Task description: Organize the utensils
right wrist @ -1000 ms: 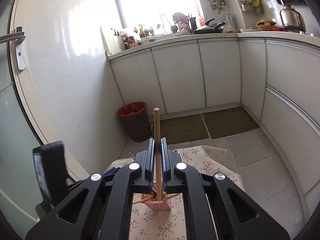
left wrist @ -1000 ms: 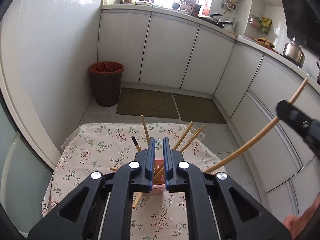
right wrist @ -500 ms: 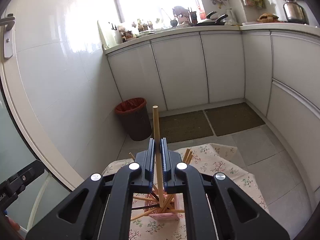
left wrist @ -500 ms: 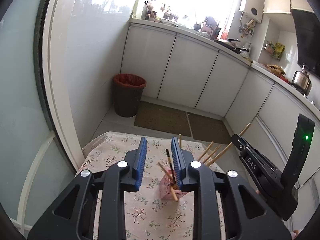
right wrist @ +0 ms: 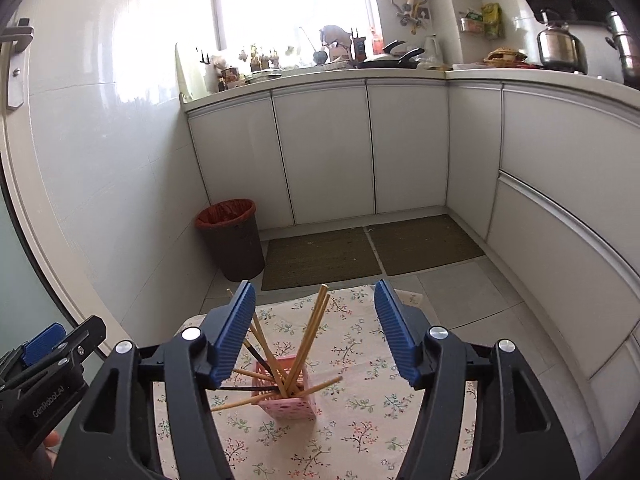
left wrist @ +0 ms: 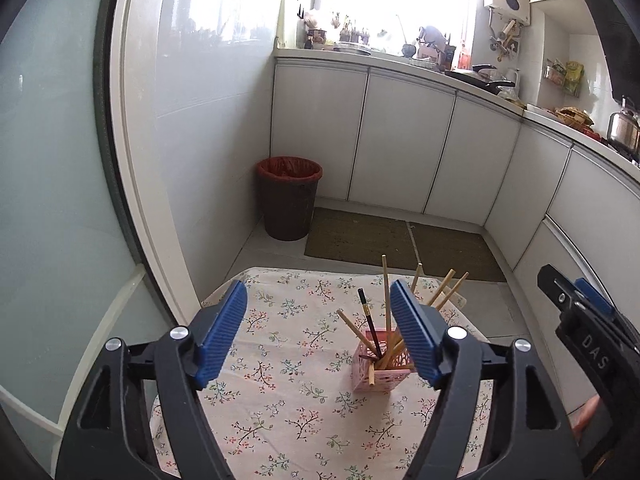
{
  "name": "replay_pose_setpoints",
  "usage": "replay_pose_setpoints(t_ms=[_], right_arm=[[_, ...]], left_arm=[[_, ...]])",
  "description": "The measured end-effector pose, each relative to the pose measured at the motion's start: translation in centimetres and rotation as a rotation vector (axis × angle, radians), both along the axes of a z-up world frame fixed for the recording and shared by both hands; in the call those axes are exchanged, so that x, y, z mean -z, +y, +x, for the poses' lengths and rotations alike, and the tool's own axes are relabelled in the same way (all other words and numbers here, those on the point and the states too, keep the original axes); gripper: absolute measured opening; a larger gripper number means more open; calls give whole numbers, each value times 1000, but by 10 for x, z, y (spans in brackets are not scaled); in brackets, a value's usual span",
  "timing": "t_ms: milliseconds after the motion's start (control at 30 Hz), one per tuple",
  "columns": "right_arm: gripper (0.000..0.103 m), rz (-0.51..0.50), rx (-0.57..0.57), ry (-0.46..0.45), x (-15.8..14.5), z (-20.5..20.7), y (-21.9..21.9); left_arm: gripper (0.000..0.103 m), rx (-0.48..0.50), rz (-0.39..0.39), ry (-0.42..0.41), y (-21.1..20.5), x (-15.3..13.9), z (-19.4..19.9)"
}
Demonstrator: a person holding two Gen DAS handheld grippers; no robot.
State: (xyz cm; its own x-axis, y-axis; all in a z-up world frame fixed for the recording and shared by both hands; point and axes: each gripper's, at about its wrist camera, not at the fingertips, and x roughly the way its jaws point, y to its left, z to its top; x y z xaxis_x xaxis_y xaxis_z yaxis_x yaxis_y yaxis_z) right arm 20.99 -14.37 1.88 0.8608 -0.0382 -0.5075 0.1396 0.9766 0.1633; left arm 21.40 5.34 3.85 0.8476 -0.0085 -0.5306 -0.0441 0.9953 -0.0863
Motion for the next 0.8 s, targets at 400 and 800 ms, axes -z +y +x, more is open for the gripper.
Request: replay_pose_setpoints(t_ms=[400, 800], right_arm=[[94, -81, 98, 41, 6, -70, -16], [97, -132, 259, 60, 2, -154, -22]], left_arm=[[94, 24, 43, -5, -25, 2, -56], [96, -45, 50, 28, -36, 4, -131]])
